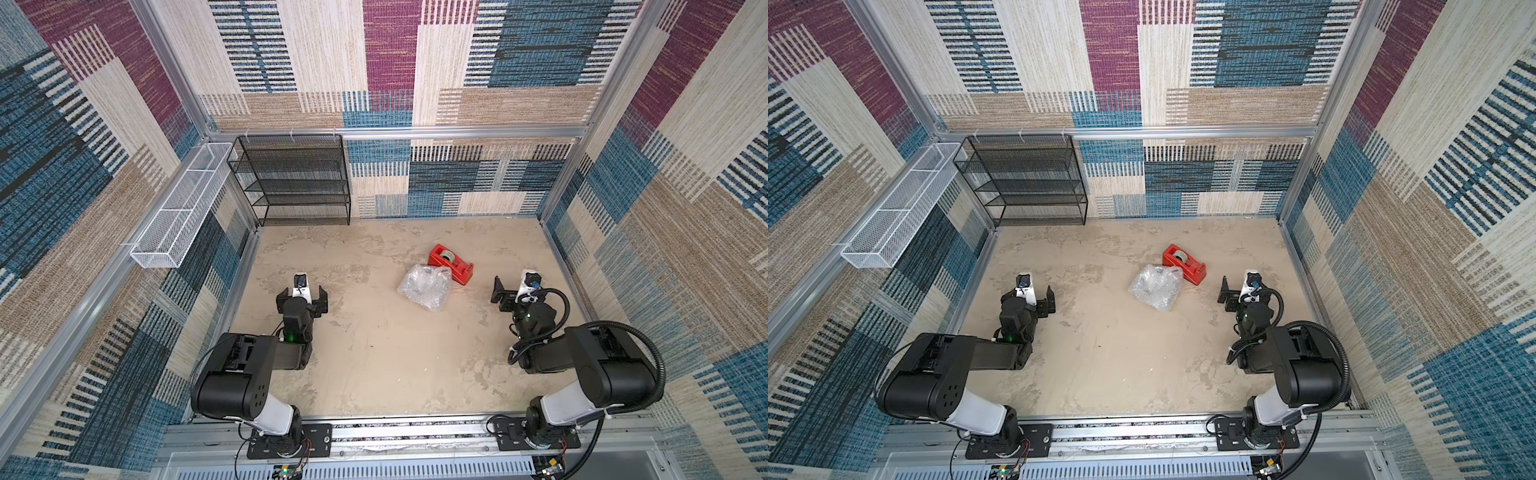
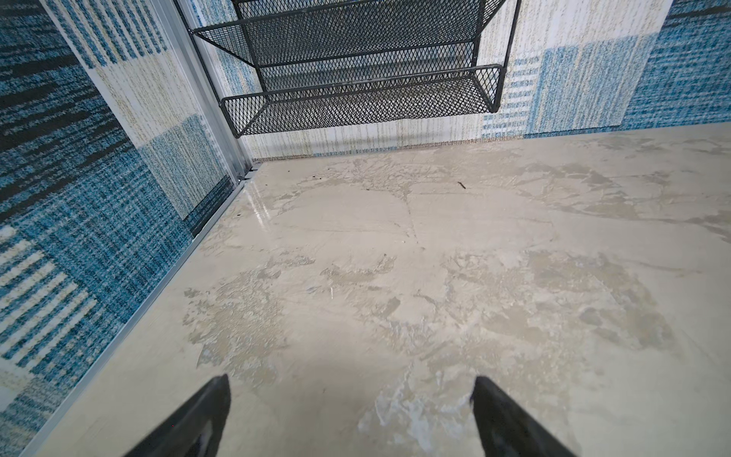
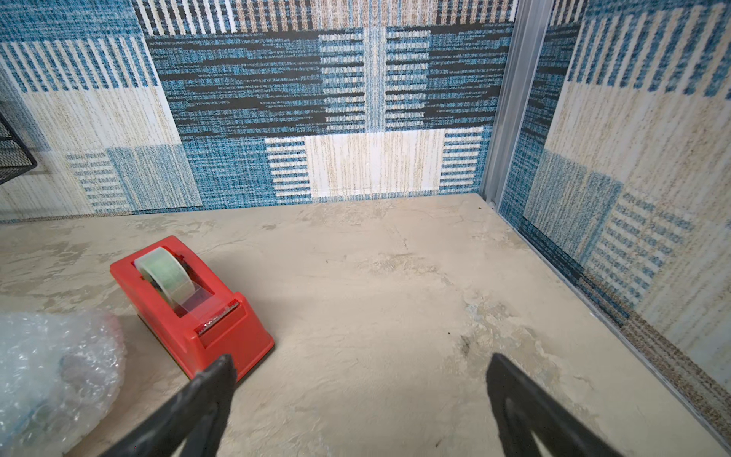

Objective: Wrap bowls in bubble wrap
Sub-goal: Reset both arms

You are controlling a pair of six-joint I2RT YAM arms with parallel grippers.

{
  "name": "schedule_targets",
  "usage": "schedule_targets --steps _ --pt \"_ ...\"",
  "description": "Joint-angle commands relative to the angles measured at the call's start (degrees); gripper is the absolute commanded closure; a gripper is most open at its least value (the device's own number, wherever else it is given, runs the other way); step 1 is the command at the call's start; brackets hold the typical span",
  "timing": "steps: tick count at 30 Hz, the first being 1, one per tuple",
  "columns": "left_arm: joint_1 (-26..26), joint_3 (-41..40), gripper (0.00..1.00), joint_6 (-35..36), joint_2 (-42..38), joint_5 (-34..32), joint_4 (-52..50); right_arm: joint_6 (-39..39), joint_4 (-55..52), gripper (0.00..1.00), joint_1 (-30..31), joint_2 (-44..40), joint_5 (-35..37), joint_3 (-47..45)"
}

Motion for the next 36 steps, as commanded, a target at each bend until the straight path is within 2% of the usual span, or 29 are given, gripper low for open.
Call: schedule_targets --steps 1,36 --pt "0.0 0.2 0.01 -0.4 0.0 -0.1 0.0 -0.3 1.6 0.01 0.1 -0.1 -0.6 0.0" --pt "0.1 0.8 0.01 -0.4 0.0 0.1 -1.0 -0.3 1.6 0.01 0.0 -0.2 -0.5 0.0"
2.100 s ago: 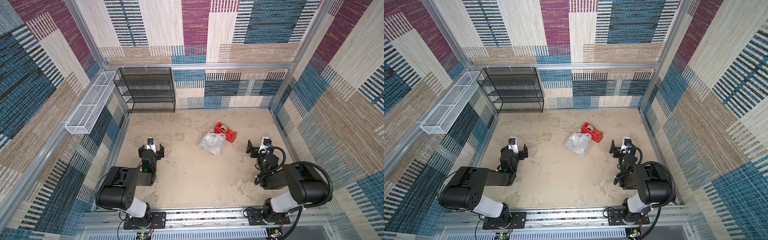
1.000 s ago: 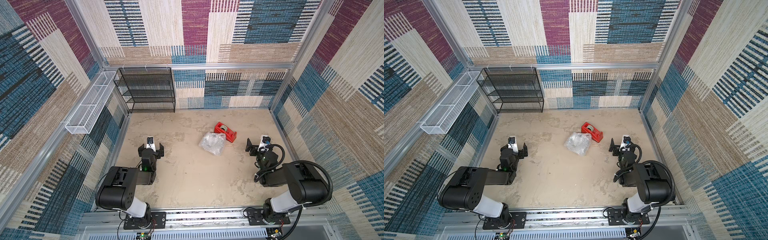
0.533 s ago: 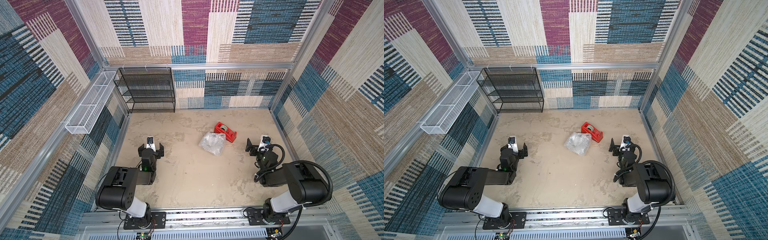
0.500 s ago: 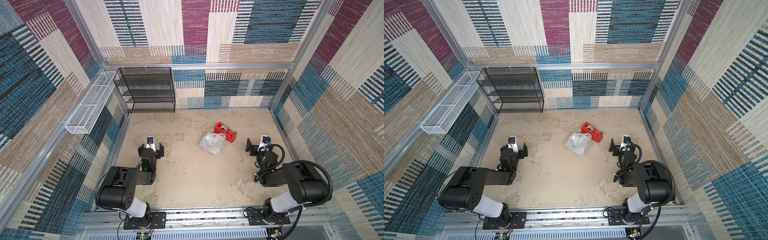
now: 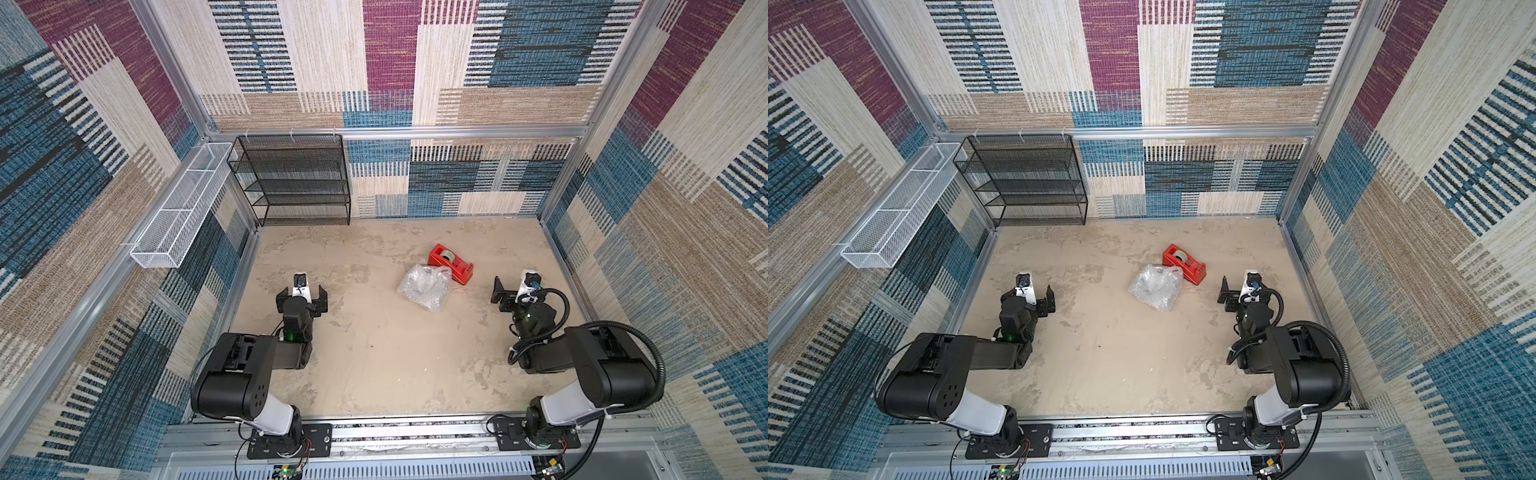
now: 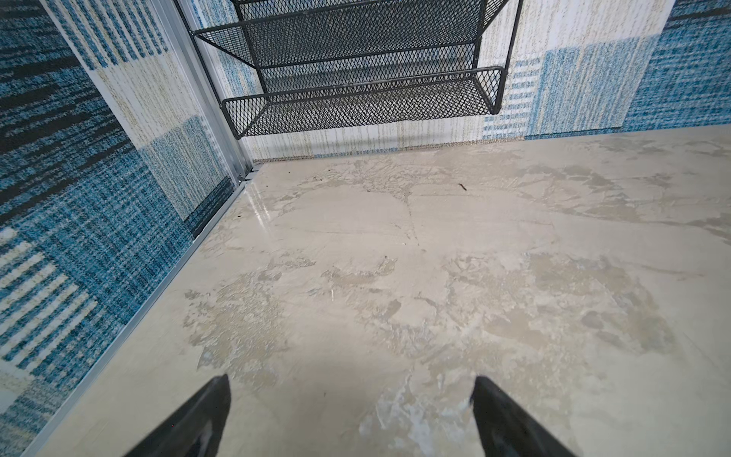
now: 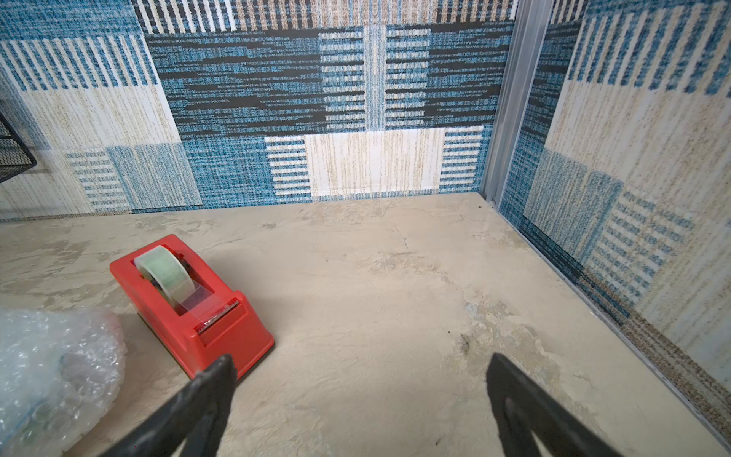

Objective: Wrap bowls in bubble wrap
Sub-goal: Reset both arms

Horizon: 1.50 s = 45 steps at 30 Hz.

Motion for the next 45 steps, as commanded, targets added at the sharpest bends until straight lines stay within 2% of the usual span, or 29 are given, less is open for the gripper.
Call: schedule_targets --steps 1,13,20,26,32,40,45 --pt "0.1 0.5 0.01 -0.5 0.0 0.2 -0.8 -0.3 1.7 0.01 0.0 -0.1 -0.6 0.1" --pt "0.3 0.1 0.01 -0.5 -0.1 0.5 -0.1 -0.4 1.8 0.01 0.0 -0.2 -0.5 -0.1" --pt "0.3 -4.1 0.01 0.3 -0.1 2.8 7.4 -1.6 2.6 0.01 0.0 -0.3 -4.0 -0.6" --pt "0.3 -8.6 0.01 0.4 1.6 2.9 17.7 -1.3 6.8 0.01 0.0 -0.8 -2.7 -3.2" --pt "0.3 -9.6 0.01 0.3 2.7 2.6 21.1 -1.1 2.3 0.01 0.0 -0.2 -2.3 -0.4" --pt "0.3 -5.0 0.01 -1.1 0.5 -0.8 10.5 -1.0 1.8 0.01 0.0 -0.1 -2.4 0.0" --pt "0.5 2.0 0.01 -1.7 0.2 -1.5 -3.3 -1.1 1.6 0.01 0.1 -0.1 -2.4 0.1"
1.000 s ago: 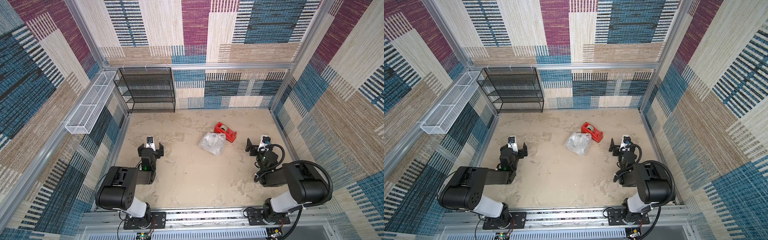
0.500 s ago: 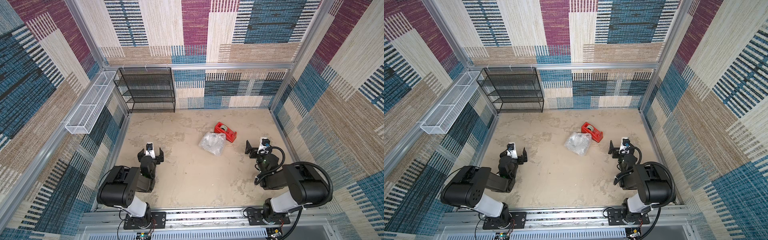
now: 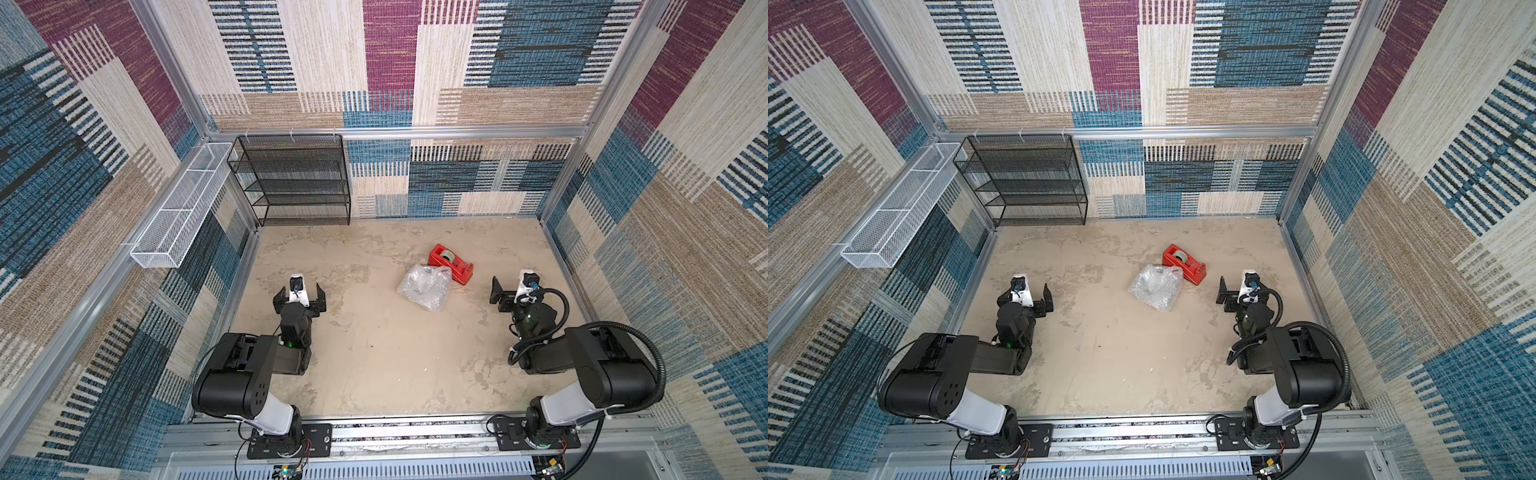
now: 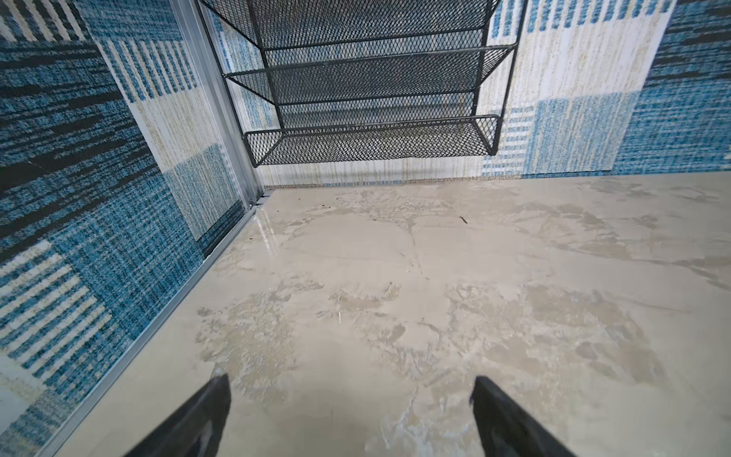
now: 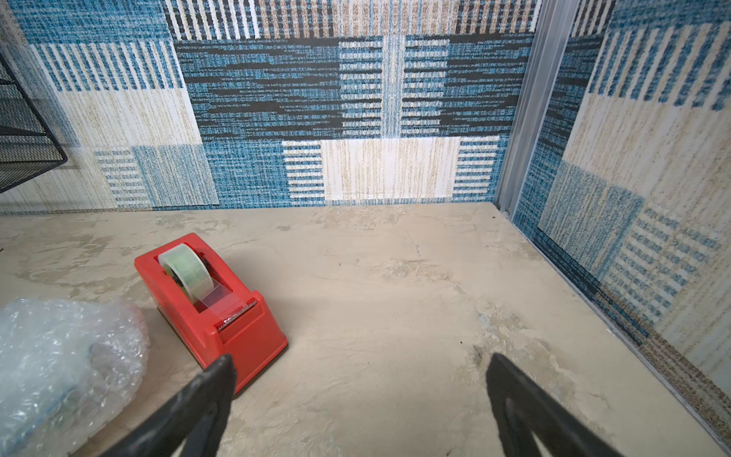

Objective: Wrap bowls in bubble wrap
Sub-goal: Reset both arms

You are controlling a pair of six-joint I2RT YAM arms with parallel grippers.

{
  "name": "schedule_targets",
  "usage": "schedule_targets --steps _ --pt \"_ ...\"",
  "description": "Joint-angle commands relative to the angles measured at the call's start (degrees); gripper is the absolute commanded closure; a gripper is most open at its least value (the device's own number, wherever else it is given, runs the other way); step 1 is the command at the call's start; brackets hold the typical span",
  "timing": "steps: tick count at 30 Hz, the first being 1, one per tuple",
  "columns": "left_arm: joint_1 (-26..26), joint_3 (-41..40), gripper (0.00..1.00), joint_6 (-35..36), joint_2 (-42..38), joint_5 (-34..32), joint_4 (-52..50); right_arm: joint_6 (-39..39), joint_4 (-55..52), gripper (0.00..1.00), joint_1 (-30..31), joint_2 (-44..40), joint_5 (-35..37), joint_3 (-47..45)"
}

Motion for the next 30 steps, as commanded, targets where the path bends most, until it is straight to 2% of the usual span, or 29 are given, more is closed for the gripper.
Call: schedule_targets --steps 1,30 --pt "0.9 3.6 0.01 -1.5 -0.2 0.3 -11.1 0.0 0.6 0.01 0.0 0.1 0.4 0.3" --pt "1.4 3.6 0.01 -1.7 -0.4 1.1 -11.3 0.0 0.6 0.01 0.0 0.1 0.4 0.3"
